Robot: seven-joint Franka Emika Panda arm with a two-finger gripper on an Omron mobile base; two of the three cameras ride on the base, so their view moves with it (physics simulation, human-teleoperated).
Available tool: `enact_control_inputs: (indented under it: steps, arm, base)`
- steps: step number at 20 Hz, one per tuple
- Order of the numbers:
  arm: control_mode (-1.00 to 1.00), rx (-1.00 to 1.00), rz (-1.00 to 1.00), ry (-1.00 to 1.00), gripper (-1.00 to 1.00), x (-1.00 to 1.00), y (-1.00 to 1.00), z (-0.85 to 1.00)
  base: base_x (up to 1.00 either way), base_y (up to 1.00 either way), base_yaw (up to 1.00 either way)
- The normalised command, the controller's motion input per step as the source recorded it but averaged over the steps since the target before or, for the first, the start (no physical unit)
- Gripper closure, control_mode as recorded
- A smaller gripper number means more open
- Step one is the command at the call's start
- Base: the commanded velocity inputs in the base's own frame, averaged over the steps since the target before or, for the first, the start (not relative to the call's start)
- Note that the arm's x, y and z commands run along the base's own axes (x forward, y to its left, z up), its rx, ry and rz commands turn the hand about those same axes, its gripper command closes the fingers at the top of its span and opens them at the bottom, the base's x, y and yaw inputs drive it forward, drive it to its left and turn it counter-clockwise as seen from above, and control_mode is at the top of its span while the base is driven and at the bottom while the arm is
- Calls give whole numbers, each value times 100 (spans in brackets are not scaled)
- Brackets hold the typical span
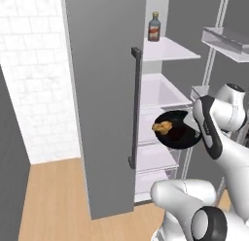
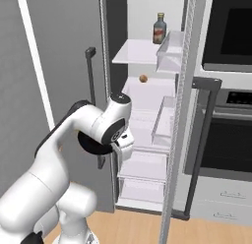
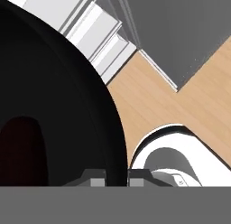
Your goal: Pick the chicken drumstick and avocado from their plates and place them in the bowl. Then put the bowl in the fridge.
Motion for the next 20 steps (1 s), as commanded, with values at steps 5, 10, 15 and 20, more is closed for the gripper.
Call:
enact_control_inputs:
  steps: [5, 10, 15, 20]
  arm:
    - [100, 0, 0, 0, 100, 0, 0, 0]
    - [100, 0, 0, 0, 100, 0, 0, 0]
    - [100, 0, 0, 0, 100, 0, 0, 0]
    - [100, 0, 0, 0, 100, 0, 0, 0]
  base:
    - [37, -45, 18]
    - [75, -43, 17]
    - [60, -19, 11]
    - [30, -32, 12]
